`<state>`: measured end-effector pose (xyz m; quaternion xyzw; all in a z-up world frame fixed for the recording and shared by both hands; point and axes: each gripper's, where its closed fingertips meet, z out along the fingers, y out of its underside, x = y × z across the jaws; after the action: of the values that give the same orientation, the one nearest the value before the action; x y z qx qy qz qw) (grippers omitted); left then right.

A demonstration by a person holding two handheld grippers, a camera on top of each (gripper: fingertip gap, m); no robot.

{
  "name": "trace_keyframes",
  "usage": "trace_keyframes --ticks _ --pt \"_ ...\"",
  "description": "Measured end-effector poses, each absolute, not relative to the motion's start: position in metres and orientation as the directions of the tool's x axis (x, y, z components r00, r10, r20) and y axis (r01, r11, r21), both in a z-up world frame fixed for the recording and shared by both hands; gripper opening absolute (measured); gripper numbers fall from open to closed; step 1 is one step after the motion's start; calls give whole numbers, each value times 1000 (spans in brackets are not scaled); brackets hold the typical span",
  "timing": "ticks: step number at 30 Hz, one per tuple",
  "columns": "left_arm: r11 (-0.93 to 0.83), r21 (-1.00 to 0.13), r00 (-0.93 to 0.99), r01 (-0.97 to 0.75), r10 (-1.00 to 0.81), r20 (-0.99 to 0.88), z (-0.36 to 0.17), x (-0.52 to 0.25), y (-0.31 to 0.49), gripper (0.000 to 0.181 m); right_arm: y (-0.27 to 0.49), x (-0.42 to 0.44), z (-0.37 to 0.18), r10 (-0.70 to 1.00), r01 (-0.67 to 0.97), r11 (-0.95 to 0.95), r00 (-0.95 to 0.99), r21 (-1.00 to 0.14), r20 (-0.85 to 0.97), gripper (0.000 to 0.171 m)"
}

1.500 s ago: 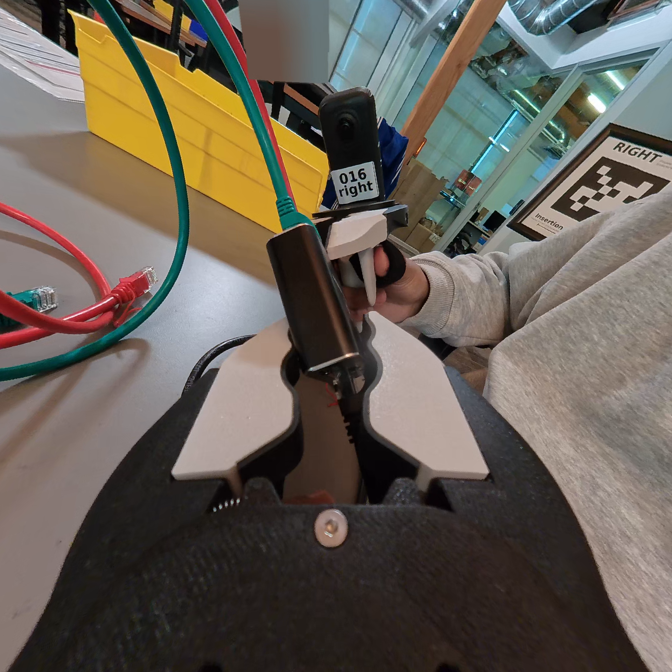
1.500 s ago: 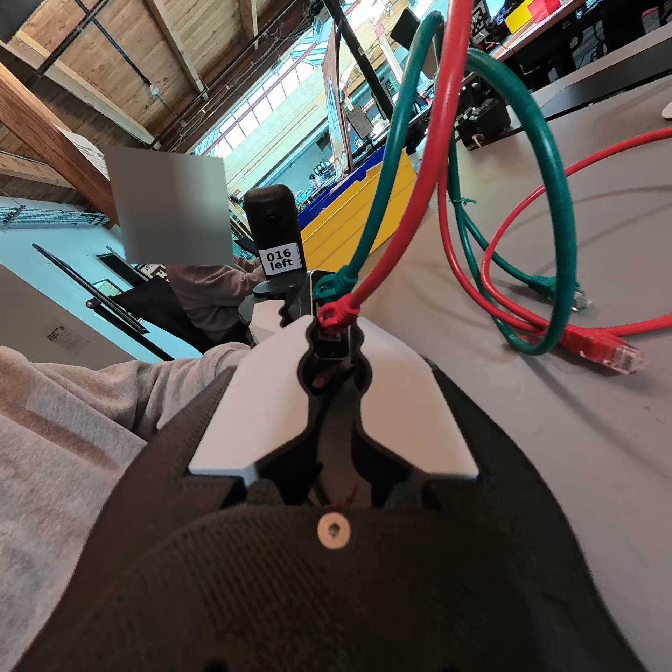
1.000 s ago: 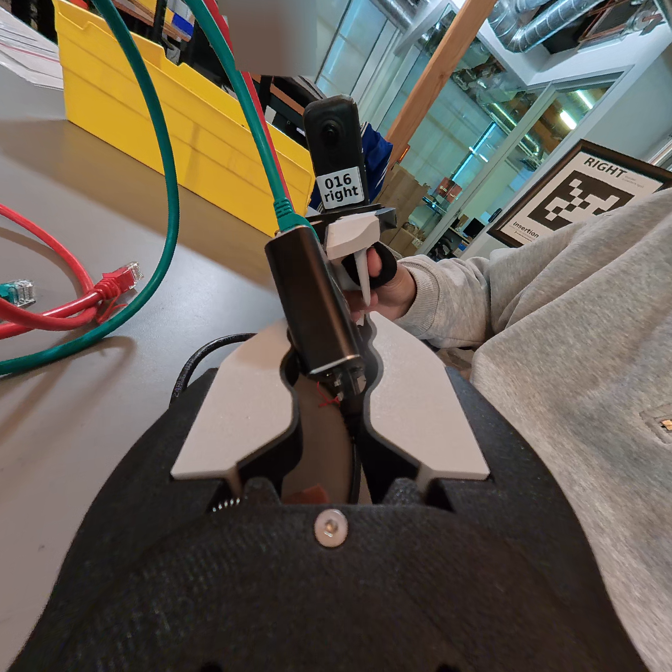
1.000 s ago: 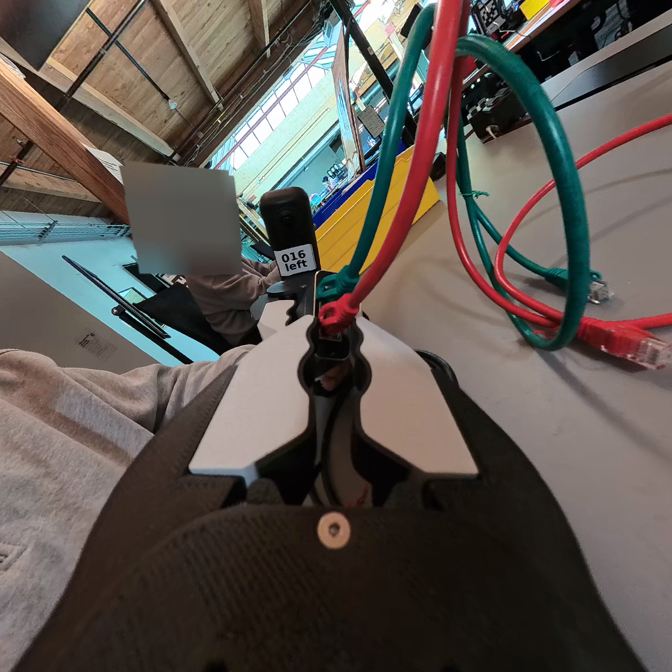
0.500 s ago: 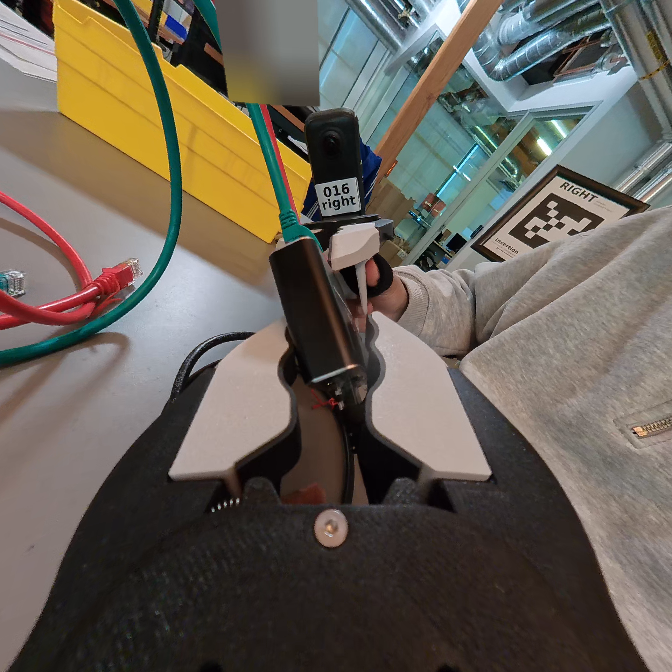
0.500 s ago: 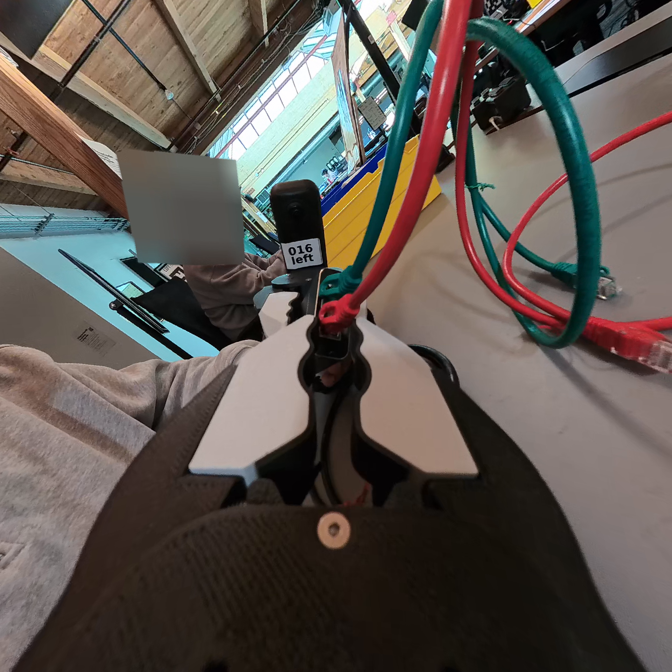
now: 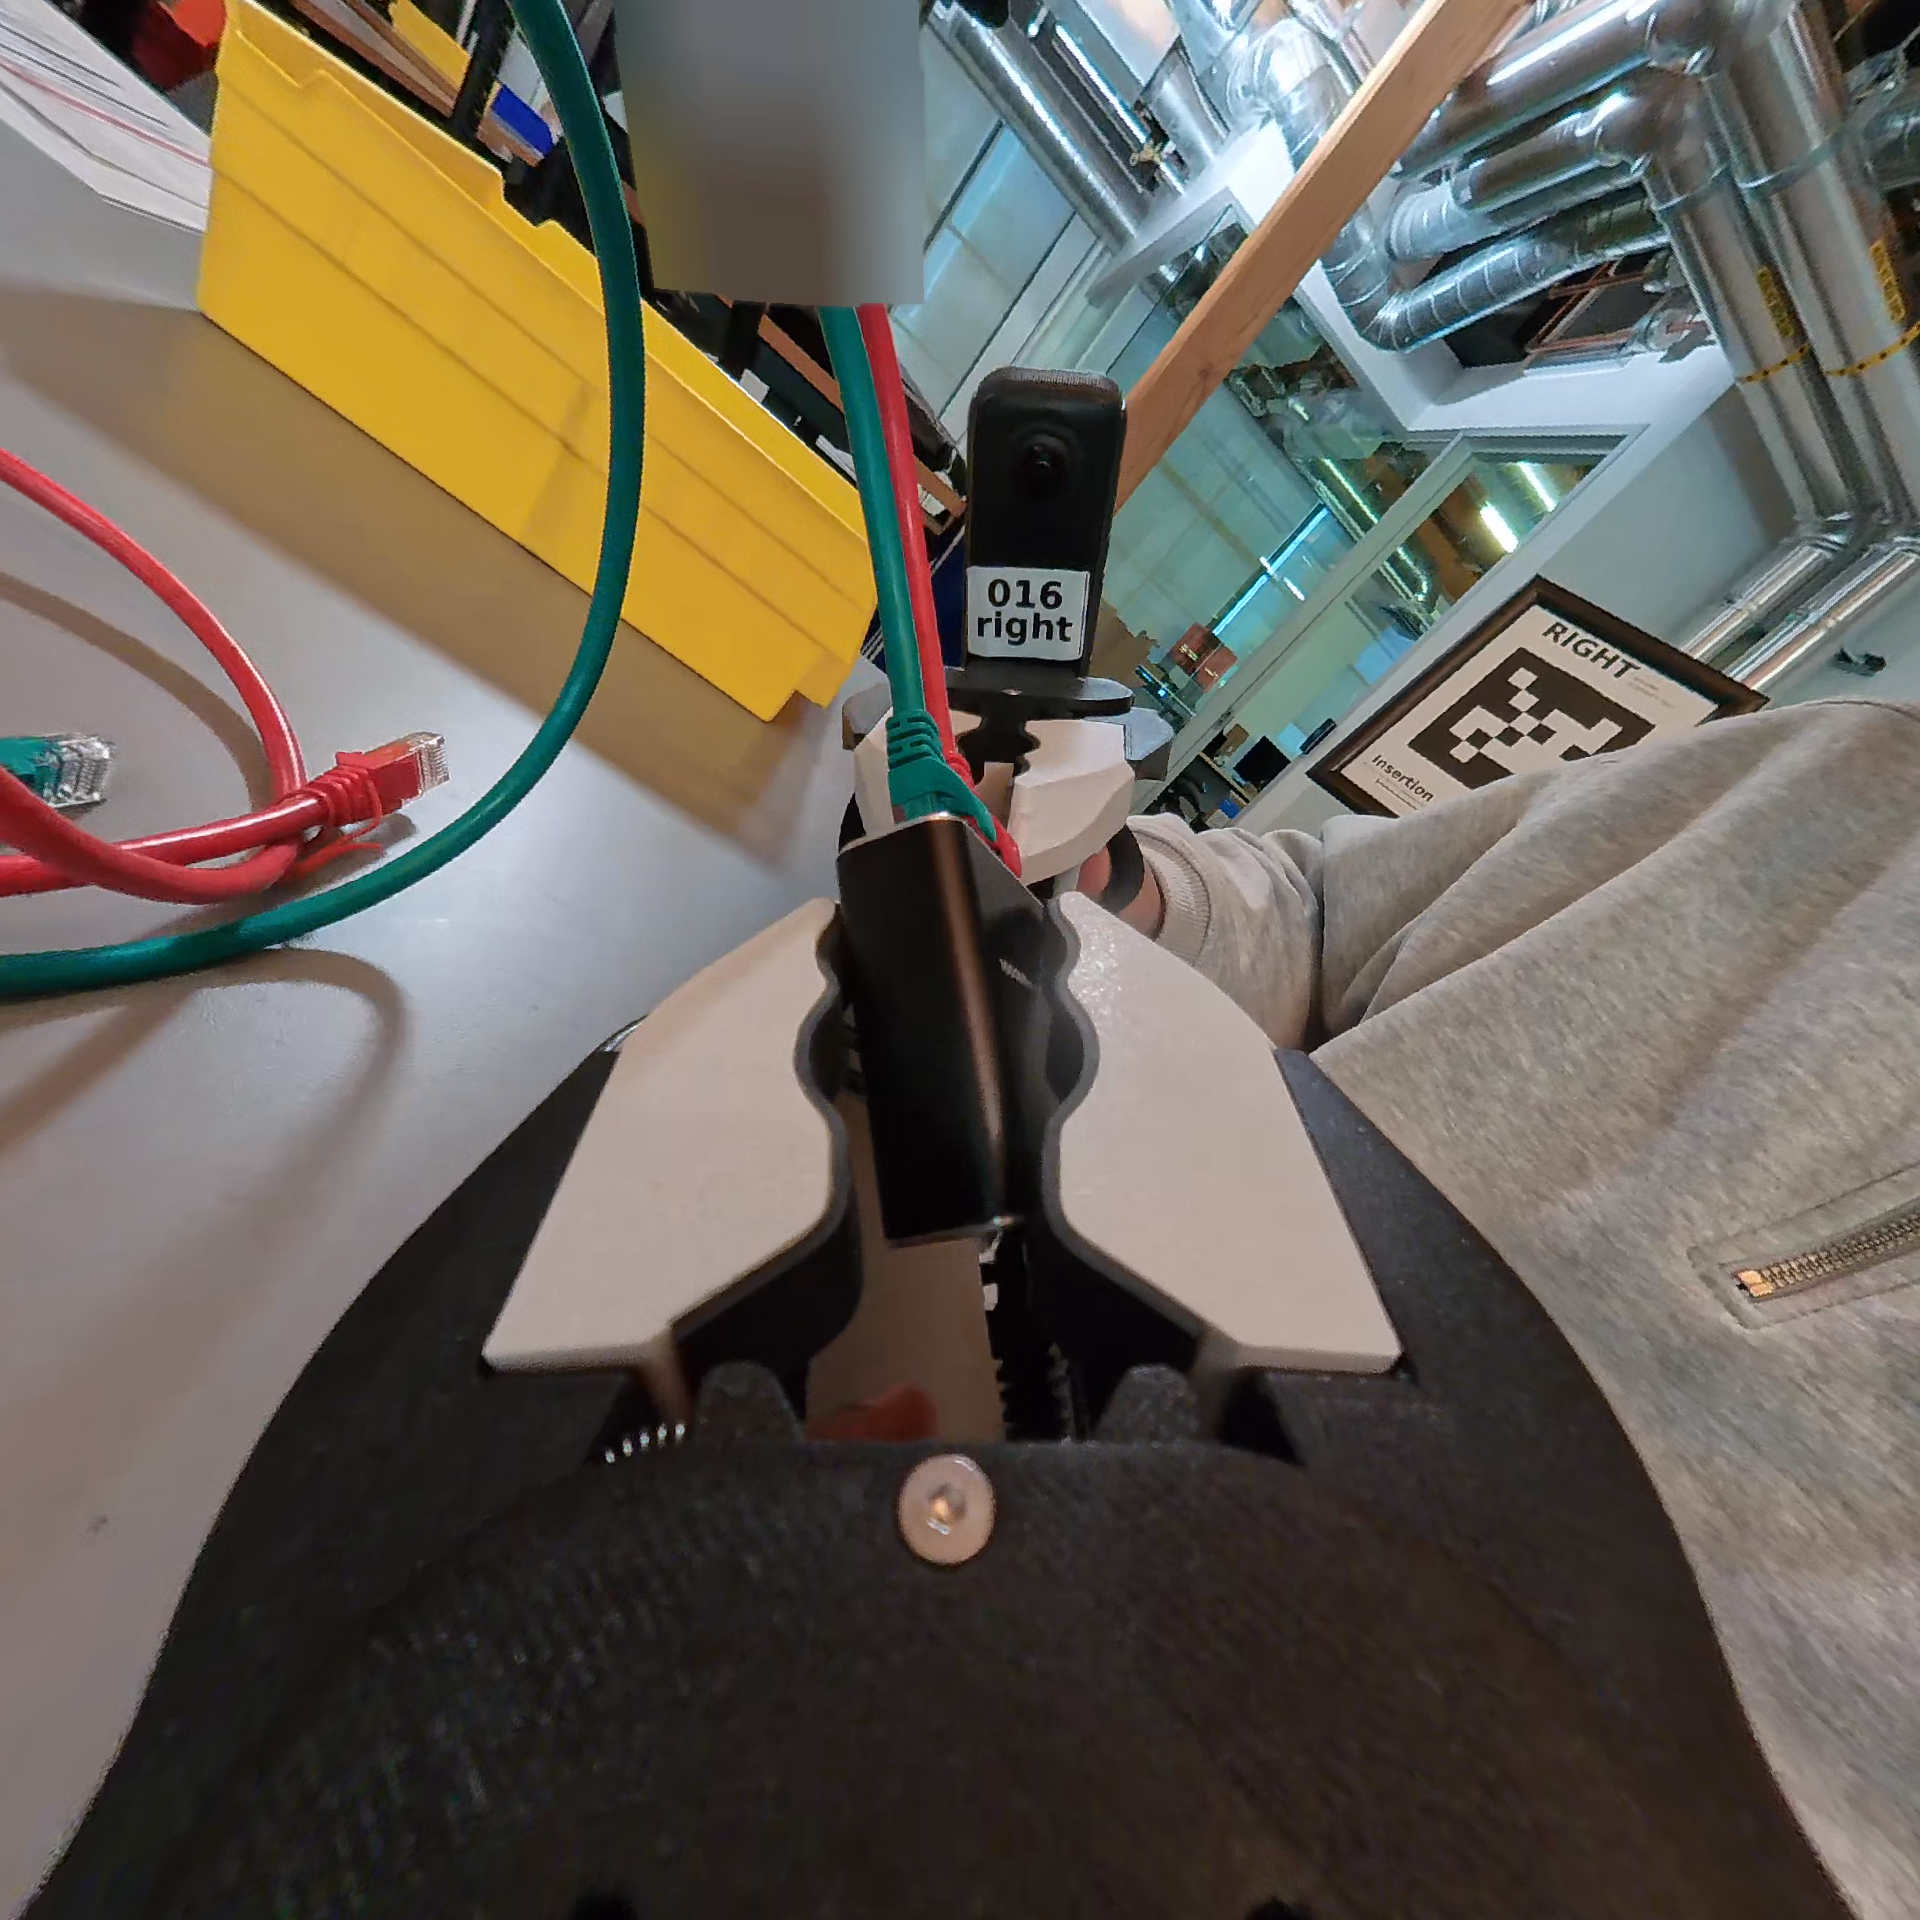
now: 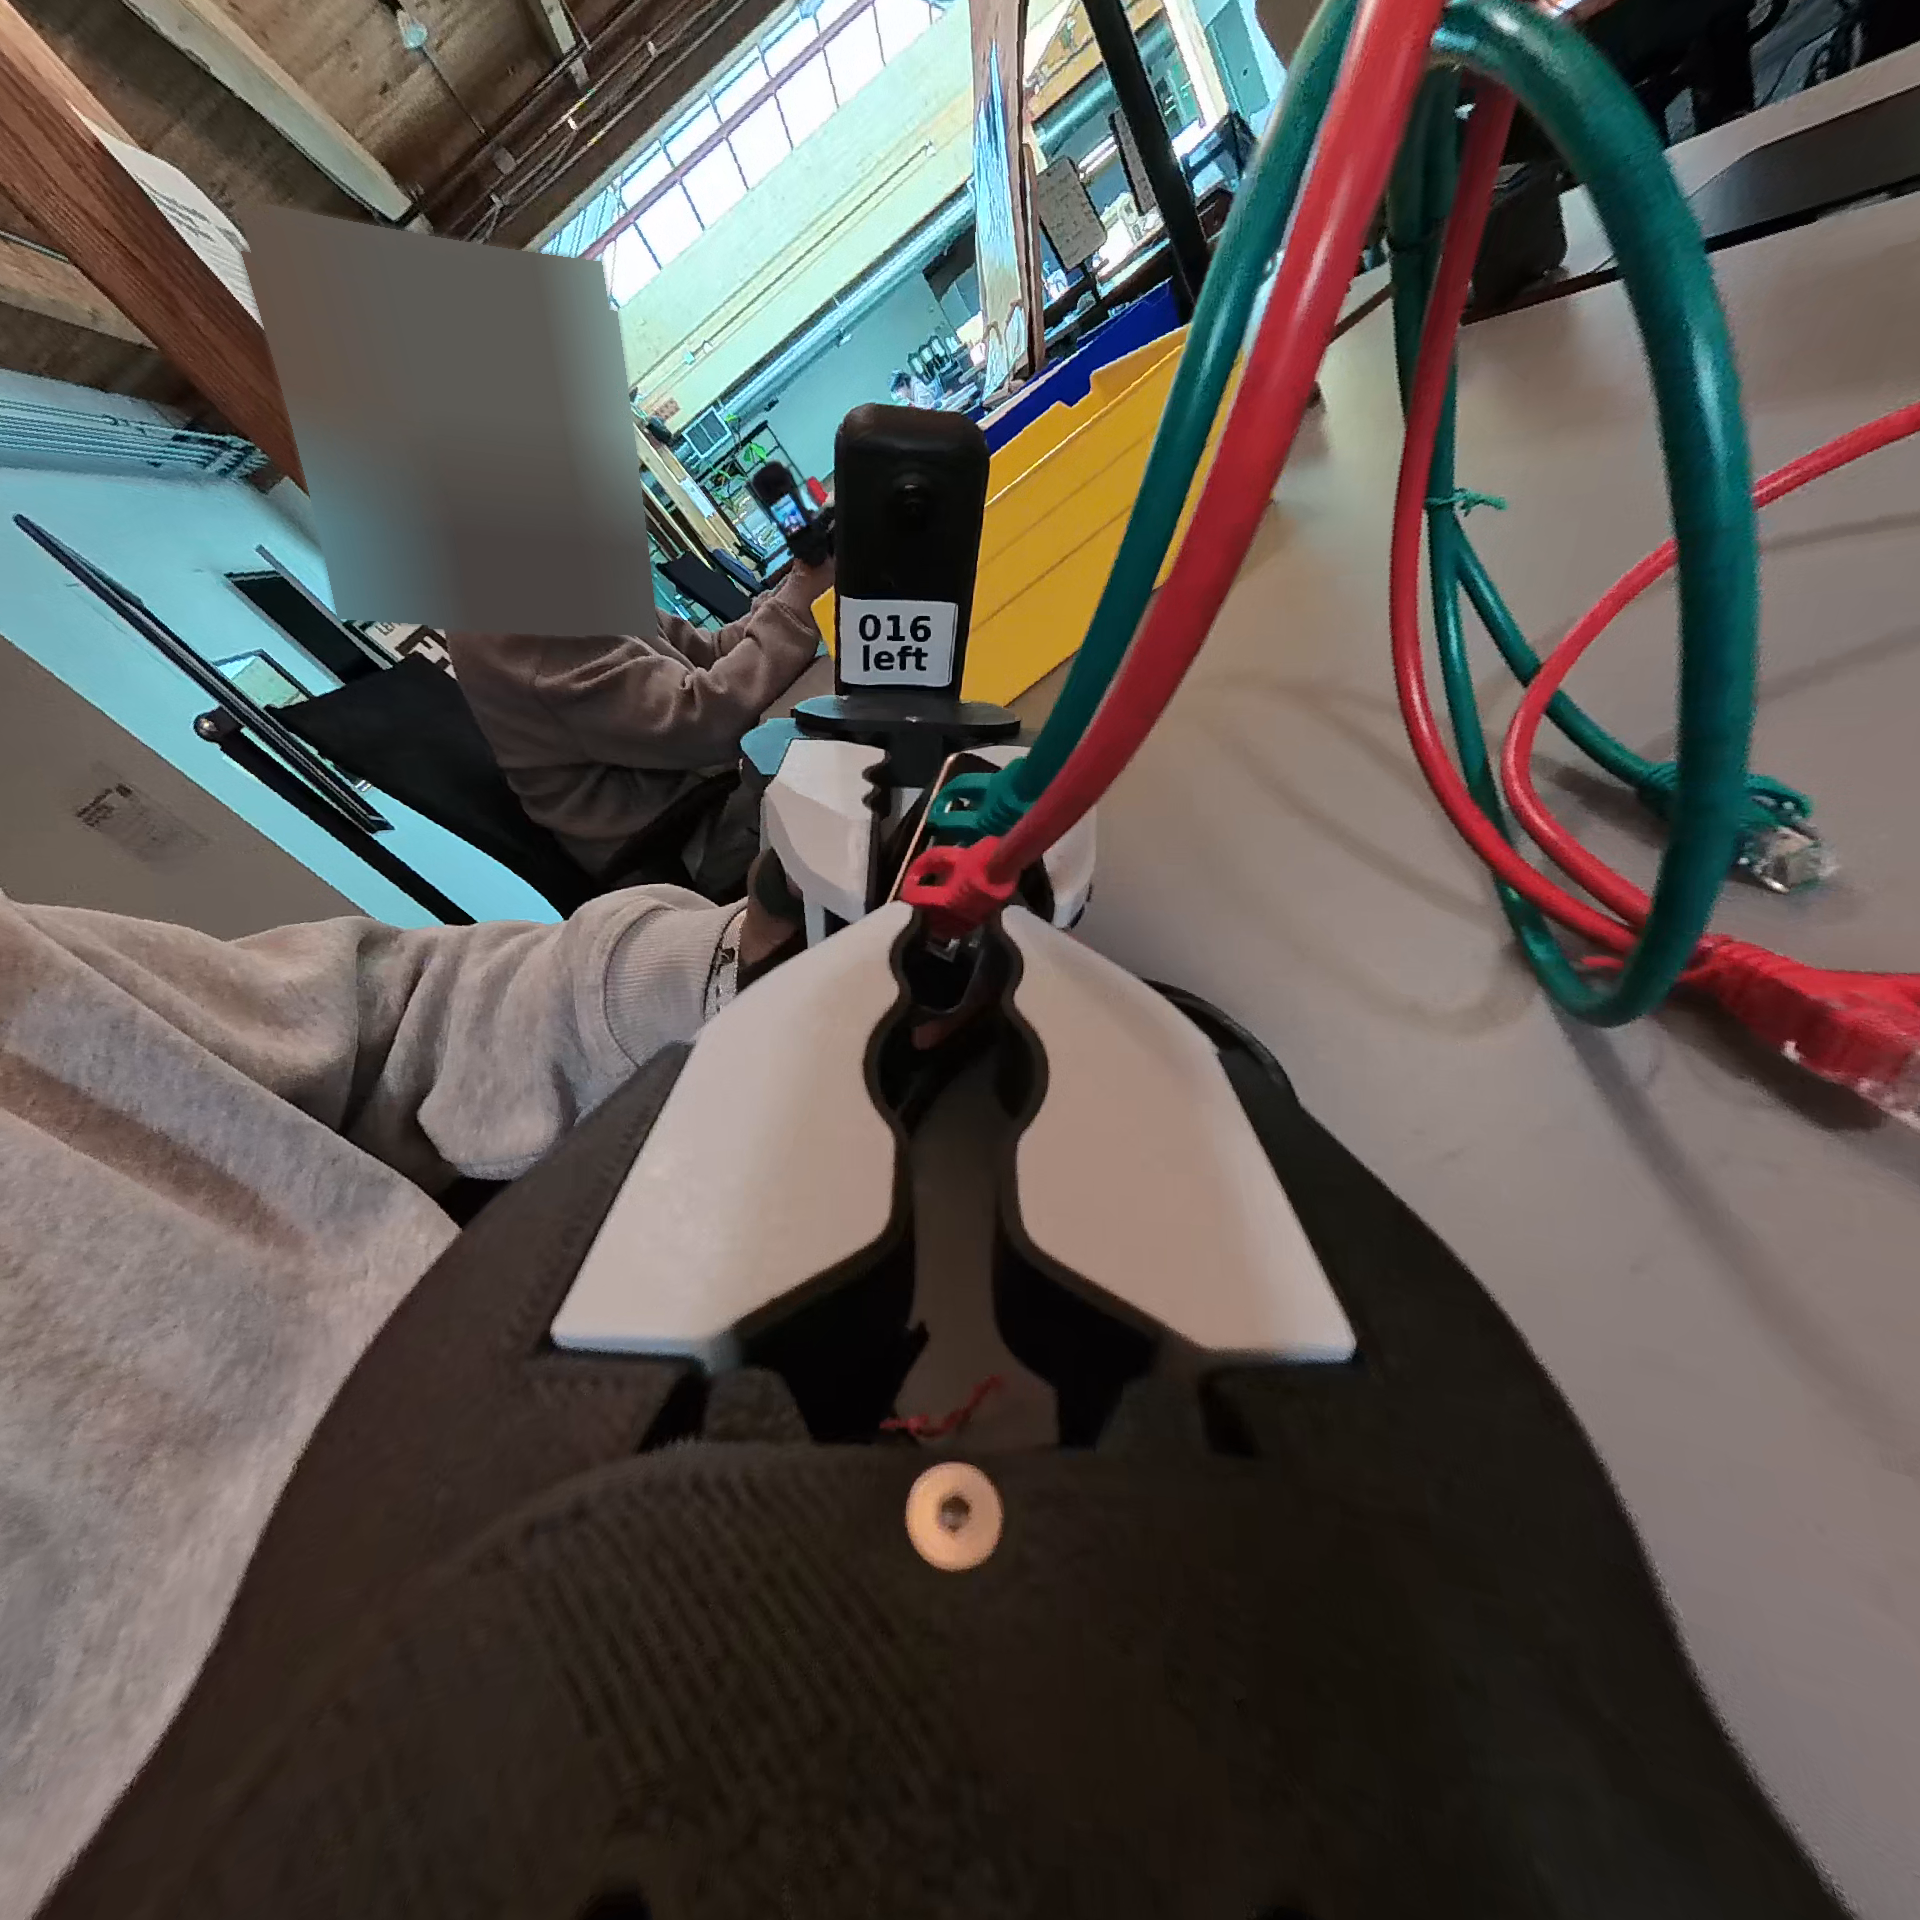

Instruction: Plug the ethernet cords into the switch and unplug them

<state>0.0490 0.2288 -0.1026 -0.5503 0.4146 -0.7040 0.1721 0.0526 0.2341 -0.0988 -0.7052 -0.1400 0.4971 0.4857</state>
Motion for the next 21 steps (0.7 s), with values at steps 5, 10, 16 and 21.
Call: trace_keyframes --ticks 5,10,16,21 --pt "-593 -778 -327 -208 -707 627 -103 49 230 31 235 53 -99 675 -290 -485 476 -825 -564 11" --pt "-593 -779 -326 -203 -709 625 -102 49 230 31 235 53 -97 672 -313 -493 455 -812 -584 16" --pt "-602 -774 -324 -198 -705 631 -102 49 231 31 236 53 -97 650 -351 -532 414 -771 -637 27" --pt "-563 -798 -314 -217 -733 603 -104 50 226 31 237 54 -98 645 -350 -532 423 -771 -637 29"
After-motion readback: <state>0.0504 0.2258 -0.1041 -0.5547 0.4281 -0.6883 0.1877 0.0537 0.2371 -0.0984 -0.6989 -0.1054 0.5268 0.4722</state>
